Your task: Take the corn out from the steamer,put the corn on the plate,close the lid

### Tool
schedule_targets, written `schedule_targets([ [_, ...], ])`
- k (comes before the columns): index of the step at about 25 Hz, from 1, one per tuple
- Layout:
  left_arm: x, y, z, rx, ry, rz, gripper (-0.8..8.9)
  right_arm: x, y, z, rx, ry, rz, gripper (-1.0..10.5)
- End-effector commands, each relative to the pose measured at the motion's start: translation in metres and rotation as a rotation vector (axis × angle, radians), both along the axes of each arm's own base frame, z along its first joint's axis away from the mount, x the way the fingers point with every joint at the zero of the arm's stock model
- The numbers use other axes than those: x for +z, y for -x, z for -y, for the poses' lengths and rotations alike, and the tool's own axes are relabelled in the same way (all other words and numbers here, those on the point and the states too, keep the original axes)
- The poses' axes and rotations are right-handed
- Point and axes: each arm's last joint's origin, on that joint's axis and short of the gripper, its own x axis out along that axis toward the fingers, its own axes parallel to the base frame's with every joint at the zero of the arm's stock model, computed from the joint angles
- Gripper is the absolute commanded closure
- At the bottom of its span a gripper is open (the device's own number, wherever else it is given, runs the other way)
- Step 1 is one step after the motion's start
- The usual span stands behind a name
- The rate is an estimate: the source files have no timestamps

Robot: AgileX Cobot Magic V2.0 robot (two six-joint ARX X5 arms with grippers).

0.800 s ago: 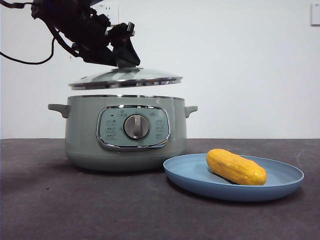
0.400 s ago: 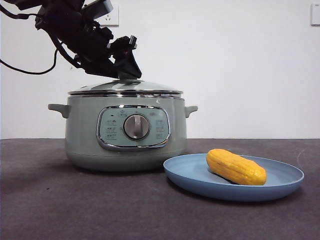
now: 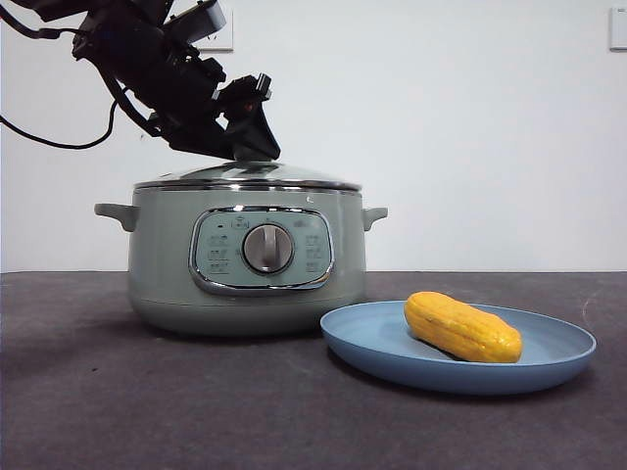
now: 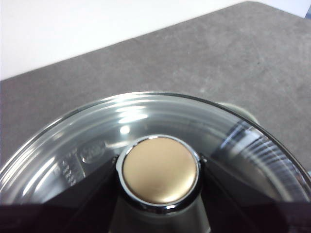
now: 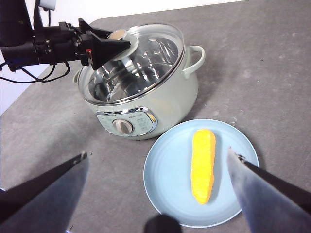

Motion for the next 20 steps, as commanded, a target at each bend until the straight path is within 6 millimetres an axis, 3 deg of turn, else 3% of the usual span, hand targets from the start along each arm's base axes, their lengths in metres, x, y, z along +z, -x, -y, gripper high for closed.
schedule_targets([
  [1, -0.0031, -0.0002, -0.0002, -0.002, -0.026, -0.016, 8.22, -0.0003, 0.0, -0.0003, 0.002, -0.006, -0.001, 4.7],
  [10, -0.0059, 0.0007, -0.0013, 0.016, -0.049, -0.04, 7.84, -0.0033, 0.0013, 0.0002, 0.006, 0.016, -0.027, 4.7],
  [11, -0.0058, 0.0007, -0.0012, 0.016, -0.048, -0.039, 7.04, -0.0034, 0.0013, 0.0003, 0.006, 0.017, -0.028, 4.7],
  [14, -0.0057, 0.0006, -0.0012, 0.017, -0.047, -0.039, 3.4, -0.0033, 0.0013, 0.0003, 0.006, 0.017, -0.027, 4.7],
  [15, -0.0056, 0.0007, -0.0013, 0.017, -0.047, -0.039, 2.77, -0.0034, 0.0013, 0.0003, 0.006, 0.017, -0.028, 4.7],
  [20, -0.002, 0.0012, -0.0025, 0.02, -0.043, -0.032, 2.74, -0.0033, 0.0014, 0.0003, 0.006, 0.017, -0.028, 4.7],
])
